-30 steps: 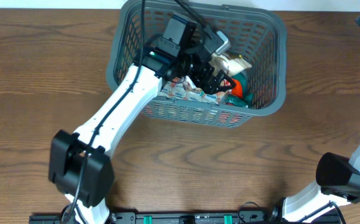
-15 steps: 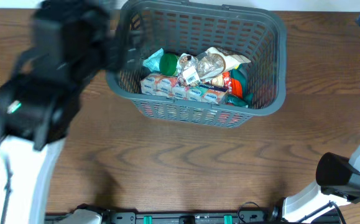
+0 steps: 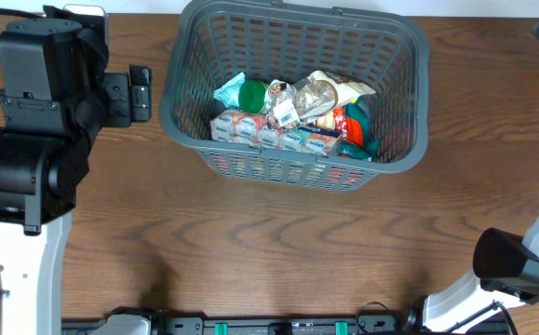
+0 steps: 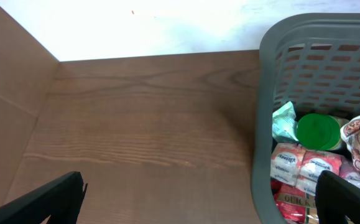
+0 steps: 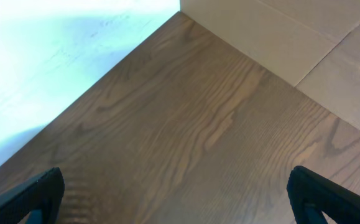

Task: Pack container

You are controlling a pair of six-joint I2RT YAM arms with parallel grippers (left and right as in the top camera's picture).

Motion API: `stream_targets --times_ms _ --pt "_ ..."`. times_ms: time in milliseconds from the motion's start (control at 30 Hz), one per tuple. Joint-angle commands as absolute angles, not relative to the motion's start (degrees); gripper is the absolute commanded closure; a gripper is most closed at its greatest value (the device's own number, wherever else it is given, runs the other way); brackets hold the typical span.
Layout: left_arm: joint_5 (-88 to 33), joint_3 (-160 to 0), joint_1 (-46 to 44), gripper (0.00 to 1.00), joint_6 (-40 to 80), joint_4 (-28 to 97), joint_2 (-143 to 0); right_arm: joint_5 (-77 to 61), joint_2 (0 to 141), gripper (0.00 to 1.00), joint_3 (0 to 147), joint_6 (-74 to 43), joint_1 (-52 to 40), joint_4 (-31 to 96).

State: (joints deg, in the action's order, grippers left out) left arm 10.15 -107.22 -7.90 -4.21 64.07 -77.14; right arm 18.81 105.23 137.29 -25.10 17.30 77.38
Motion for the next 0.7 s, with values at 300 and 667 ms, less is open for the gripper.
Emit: stream_targets --times_ms 300,667 --pt "11.2 -106.8 -7.6 0.01 -3.3 64.1 -77.1 19.0 105.1 0.01 138.0 -25.7 17.6 77.6" --pt "11.2 -105.2 -7.7 0.01 -3.3 65.1 -65.8 19.0 105.1 0.01 138.0 -25.7 17.6 77.6"
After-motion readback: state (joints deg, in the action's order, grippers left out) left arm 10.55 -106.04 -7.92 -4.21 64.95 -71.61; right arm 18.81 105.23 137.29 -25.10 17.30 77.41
